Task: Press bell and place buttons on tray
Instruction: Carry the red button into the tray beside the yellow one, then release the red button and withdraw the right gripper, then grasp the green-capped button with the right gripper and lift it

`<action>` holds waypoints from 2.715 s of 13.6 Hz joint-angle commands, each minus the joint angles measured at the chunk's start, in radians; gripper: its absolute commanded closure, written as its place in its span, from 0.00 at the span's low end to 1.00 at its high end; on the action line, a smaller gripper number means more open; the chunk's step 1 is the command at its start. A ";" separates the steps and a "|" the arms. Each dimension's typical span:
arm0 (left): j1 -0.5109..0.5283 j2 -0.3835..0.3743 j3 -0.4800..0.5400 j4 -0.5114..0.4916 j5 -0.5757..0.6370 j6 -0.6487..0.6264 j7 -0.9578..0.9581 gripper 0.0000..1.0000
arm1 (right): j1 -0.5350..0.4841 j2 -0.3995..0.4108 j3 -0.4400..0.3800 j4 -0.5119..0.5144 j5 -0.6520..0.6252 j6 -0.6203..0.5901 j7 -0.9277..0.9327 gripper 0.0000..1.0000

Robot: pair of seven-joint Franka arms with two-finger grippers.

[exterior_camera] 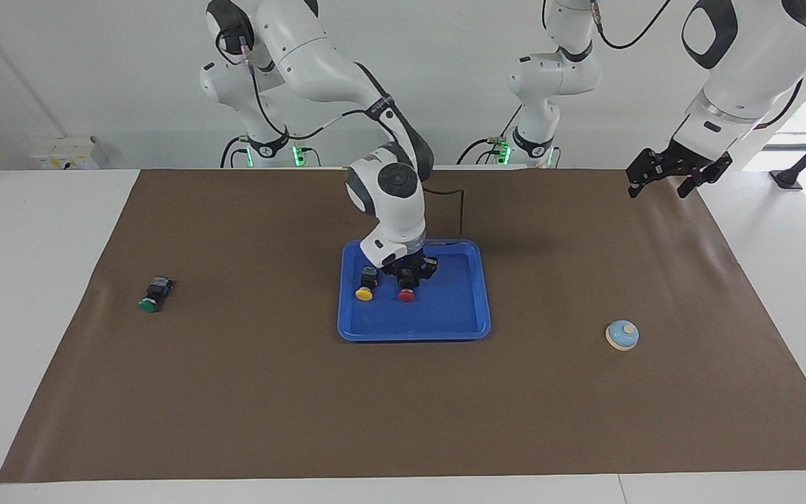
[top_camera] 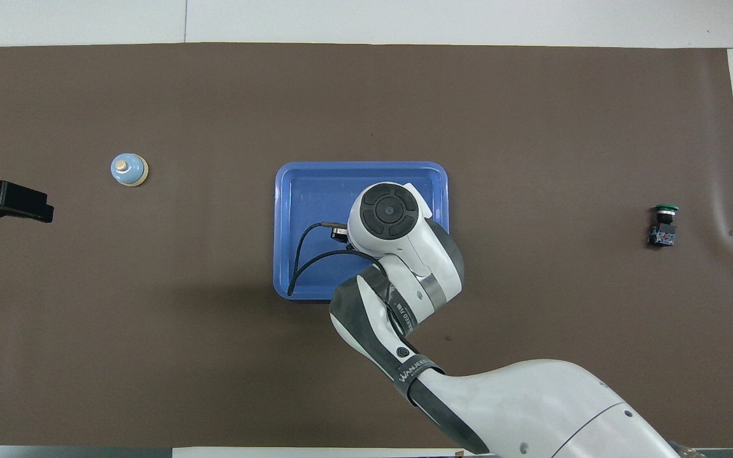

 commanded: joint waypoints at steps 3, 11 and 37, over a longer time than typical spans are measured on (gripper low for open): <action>-0.003 -0.011 0.003 -0.004 0.010 -0.008 0.007 0.00 | -0.010 -0.024 0.005 -0.015 0.001 -0.004 0.099 0.00; -0.003 -0.011 0.003 -0.004 0.010 -0.008 0.007 0.00 | -0.201 -0.203 -0.027 0.072 -0.005 -0.288 0.034 0.00; -0.003 -0.011 0.003 -0.004 0.010 -0.008 0.007 0.00 | -0.914 -0.259 -0.026 -0.399 -0.129 0.155 -0.962 0.93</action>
